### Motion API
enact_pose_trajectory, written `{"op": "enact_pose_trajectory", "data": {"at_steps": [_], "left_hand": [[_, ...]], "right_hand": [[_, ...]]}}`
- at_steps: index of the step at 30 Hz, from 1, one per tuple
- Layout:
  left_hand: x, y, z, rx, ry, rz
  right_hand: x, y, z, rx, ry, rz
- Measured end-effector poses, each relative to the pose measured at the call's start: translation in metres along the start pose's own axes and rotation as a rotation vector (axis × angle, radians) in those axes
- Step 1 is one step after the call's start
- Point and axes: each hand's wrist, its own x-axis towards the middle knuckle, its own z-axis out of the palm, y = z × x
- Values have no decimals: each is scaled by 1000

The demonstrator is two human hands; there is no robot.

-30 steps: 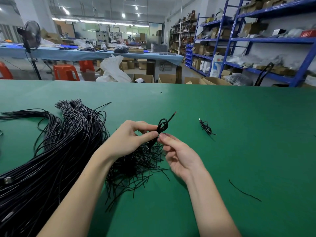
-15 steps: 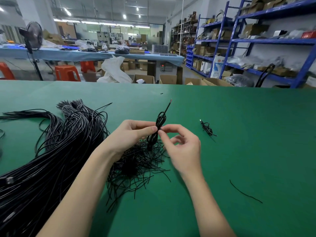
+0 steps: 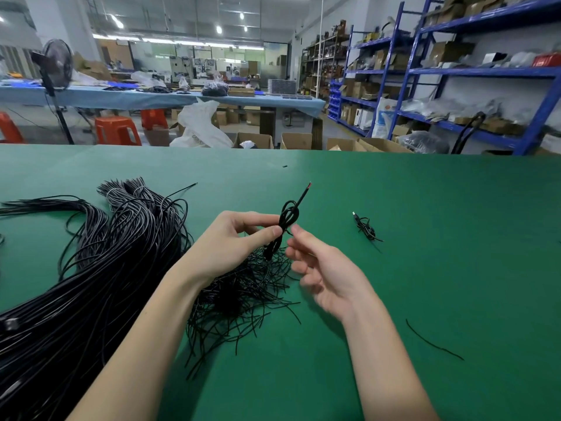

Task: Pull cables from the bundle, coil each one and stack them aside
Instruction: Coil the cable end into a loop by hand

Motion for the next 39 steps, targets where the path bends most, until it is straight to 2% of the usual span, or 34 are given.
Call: {"op": "enact_pose_trajectory", "data": {"at_steps": [8,18,21,25,27,29,31,32,33,34,35,38,39], "left_hand": [[2,-2,5,102,89,48],[2,0,11,206,99,86],[1,1,11,190,111,62],[2,5,14,32,92,-26],[4,7,17,-56,91,-82],[6,7,19,-140,102,-182],[7,6,22,-200,83,-295],[7,5,22,-216,73,-315],[7,4,22,-224,66,-295],[6,4,22,-220,68,-252],[5,4,21,-196,69,-197],[2,2,14,-38,74,-46],[2,0,13,32,84,-1]], "right_hand": [[5,-1,3,37,68,-22],[6,5,1,125,132,-49],[8,9,1,141,156,-118],[13,15,6,109,208,-323],[17,19,6,10,261,-467],[18,24,2,-265,377,-737],[18,28,-4,-599,444,-1099],[19,30,-8,-708,449,-1222],[19,31,-10,-747,449,-1255],[18,31,-10,-726,444,-1203],[16,28,-10,-639,417,-1072],[7,14,-4,-86,168,-494],[5,10,-5,23,127,-361]]}}
